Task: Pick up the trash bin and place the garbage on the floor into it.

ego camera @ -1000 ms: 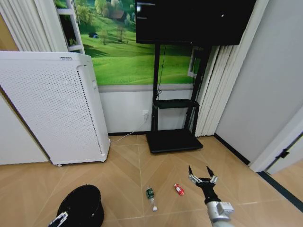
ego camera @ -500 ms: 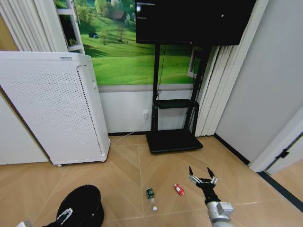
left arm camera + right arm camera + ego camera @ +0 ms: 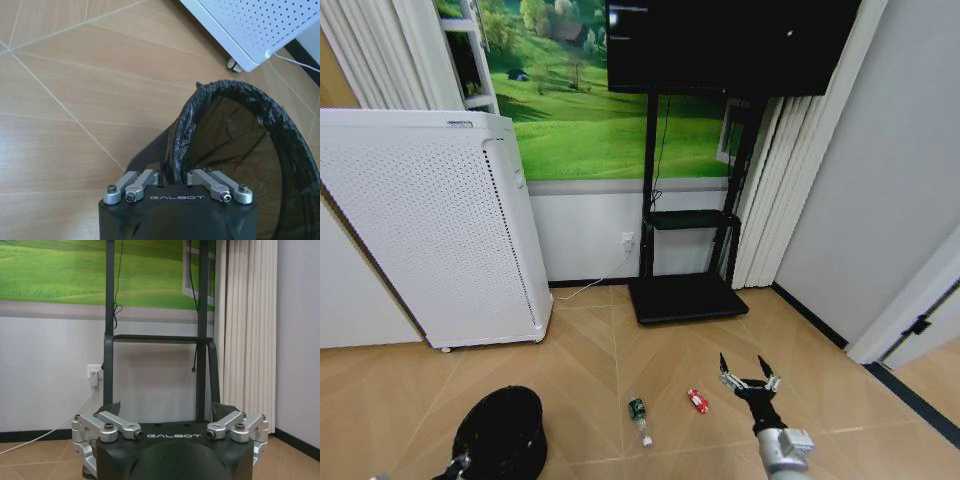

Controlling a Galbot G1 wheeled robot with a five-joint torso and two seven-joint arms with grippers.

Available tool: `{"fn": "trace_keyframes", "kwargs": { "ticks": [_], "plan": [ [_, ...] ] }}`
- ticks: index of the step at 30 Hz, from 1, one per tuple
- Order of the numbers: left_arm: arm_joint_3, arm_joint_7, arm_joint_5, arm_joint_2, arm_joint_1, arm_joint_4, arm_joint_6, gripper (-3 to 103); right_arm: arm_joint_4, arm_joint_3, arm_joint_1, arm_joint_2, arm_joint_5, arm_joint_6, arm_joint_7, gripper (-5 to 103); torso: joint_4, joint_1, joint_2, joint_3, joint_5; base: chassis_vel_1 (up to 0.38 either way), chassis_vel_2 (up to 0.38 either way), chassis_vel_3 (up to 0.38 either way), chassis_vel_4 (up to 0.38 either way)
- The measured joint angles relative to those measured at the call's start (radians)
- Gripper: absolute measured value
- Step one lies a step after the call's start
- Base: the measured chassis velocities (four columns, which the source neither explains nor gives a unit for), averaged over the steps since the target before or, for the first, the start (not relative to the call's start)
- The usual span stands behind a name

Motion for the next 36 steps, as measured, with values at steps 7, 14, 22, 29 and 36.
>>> {"fn": "trace_keyframes", "kwargs": {
  "ticks": [7, 14, 22, 29, 36],
  "plan": [
    [-0.002, 0.195, 0.226, -0.004, 0.034, 0.021, -0.076, 7, -0.001, -0.005, -0.008, 0.002, -0.001, 0.000, -0.002, 100, 0.0000, 0.000, 0.000, 0.000, 0.0002, 0.000, 0.000, 0.000, 0.000],
    [-0.025, 0.427, 0.529, -0.009, 0.057, 0.048, -0.215, 7, -0.001, -0.012, -0.009, 0.006, 0.002, -0.013, 0.004, 100, 0.0001, 0.000, 0.000, 0.000, -0.0002, 0.000, 0.000, 0.000, 0.000],
    [-0.071, 0.613, 0.813, -0.022, 0.092, 0.016, -0.479, 7, 0.002, -0.036, -0.045, -0.003, -0.093, -0.055, -0.011, 100, -0.0003, 0.000, 0.000, 0.000, 0.0000, 0.000, 0.000, 0.000, 0.000],
    [-0.073, 0.663, 0.849, -0.058, 0.111, -0.018, -0.543, 7, -0.001, -0.073, -0.046, 0.008, -0.117, -0.054, -0.010, 100, 0.0003, 0.000, 0.000, 0.000, 0.0001, 0.029, 0.016, -0.015, -0.012],
    [-0.075, 0.660, 0.818, -0.071, 0.106, -0.031, -0.580, 7, -0.022, -0.096, -0.047, 0.003, -0.146, -0.045, -0.010, 100, -0.0001, 0.000, 0.000, 0.000, -0.0001, 0.141, 0.134, -0.138, -0.130]
  ]
}}
